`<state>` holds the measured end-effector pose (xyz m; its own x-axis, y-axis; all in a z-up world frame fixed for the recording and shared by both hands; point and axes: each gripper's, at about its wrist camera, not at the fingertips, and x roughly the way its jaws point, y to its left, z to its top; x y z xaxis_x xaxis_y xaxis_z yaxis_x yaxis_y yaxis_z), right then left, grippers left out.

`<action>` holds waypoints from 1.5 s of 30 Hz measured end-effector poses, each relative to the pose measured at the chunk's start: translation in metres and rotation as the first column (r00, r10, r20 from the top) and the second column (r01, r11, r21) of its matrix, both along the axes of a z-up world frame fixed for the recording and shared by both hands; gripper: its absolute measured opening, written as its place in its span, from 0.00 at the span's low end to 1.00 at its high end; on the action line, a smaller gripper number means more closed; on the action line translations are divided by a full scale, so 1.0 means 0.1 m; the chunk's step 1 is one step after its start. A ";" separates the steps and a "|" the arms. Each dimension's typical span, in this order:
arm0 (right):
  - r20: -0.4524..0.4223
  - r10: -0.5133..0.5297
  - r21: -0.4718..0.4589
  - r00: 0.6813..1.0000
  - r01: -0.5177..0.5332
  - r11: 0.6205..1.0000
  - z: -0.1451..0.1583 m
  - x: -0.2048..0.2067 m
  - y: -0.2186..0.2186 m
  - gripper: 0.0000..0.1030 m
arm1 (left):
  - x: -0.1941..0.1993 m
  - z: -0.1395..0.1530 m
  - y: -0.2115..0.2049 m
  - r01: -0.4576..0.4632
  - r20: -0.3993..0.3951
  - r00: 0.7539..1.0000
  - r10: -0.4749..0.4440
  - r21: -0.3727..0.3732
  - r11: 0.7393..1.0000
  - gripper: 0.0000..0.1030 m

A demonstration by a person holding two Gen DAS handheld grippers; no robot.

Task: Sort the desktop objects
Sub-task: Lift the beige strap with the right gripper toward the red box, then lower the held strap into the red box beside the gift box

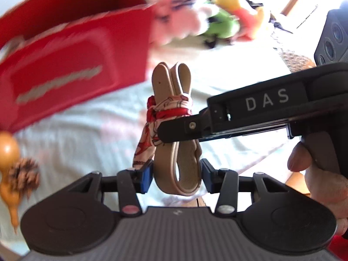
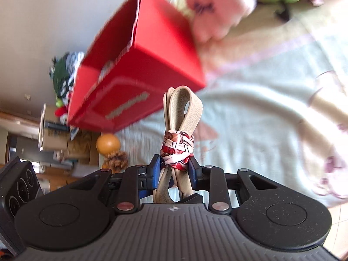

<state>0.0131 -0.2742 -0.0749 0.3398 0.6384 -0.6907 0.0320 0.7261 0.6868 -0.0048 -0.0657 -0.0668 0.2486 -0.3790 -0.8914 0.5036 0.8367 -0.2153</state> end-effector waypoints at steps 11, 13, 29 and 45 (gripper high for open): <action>0.237 -0.077 -0.029 0.969 0.087 0.996 0.72 0.08 -0.09 0.28 | 0.19 0.65 -0.33 0.112 0.167 0.981 -0.098 -0.079 0.991 0.46; 0.281 -0.063 -0.039 0.958 0.077 0.996 0.86 0.16 -0.03 0.28 | 0.27 0.79 -0.30 0.109 0.197 0.976 -0.090 -0.090 0.990 0.46; 0.354 0.146 -0.129 0.924 -0.106 0.986 1.19 1.36 0.95 0.28 | 1.27 1.08 0.57 -0.027 0.253 0.966 0.050 -0.095 0.995 0.47; 0.081 0.298 -0.249 0.951 -0.270 0.930 0.37 2.05 1.62 0.28 | 2.04 0.12 0.89 -0.077 -0.059 0.995 0.075 -0.040 0.996 0.47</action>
<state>0.2178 -0.1122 -0.0379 0.2543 0.5466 -0.7978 -0.2684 0.8324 0.4848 0.1996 0.0237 -0.0543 0.2270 -0.3986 -0.8886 0.4249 0.8615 -0.2779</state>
